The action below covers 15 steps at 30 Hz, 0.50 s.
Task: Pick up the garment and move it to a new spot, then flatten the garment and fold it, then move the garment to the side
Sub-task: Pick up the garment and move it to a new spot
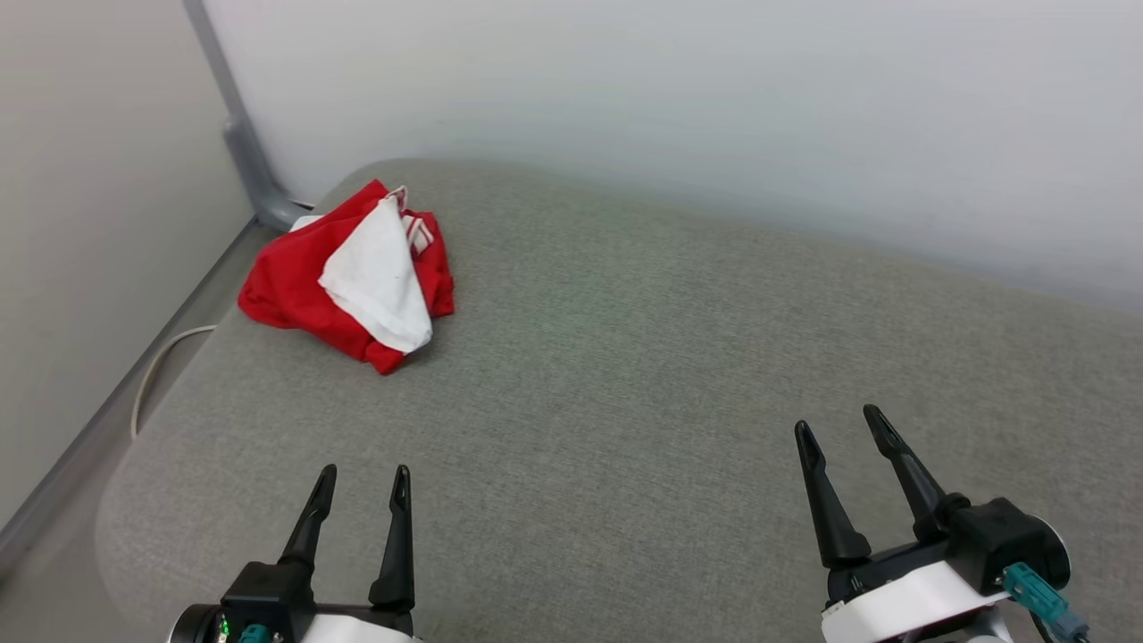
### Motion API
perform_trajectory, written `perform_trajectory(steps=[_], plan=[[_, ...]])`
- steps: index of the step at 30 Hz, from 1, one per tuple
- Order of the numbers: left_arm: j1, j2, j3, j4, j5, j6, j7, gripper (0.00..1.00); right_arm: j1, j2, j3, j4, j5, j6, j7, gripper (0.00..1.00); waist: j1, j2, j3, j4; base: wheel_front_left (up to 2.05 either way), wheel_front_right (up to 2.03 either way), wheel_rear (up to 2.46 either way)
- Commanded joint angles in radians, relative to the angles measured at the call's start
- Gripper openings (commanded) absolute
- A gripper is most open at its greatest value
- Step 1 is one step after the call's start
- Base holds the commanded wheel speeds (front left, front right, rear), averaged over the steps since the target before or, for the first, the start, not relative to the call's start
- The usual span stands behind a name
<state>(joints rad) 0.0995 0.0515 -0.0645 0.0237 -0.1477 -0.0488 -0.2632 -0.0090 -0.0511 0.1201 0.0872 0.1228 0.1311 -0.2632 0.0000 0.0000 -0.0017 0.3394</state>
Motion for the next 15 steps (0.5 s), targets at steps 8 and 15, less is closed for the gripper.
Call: perform_trajectory(steps=[8,15], plan=[[0.016,-0.002,0.001,0.01,0.0,0.012,-0.002,1.0,0.016,0.002,0.013,0.005,0.0,-0.001,-0.002,1.0,0.0,0.0,-0.001,0.049,0.0,0.0,0.0],[0.004,-0.002,0.001,0.01,-0.001,0.022,-0.002,1.0,0.005,0.002,0.018,0.007,-0.002,-0.001,-0.002,1.0,0.0,0.0,0.011,0.051,0.0,0.0,0.0]])
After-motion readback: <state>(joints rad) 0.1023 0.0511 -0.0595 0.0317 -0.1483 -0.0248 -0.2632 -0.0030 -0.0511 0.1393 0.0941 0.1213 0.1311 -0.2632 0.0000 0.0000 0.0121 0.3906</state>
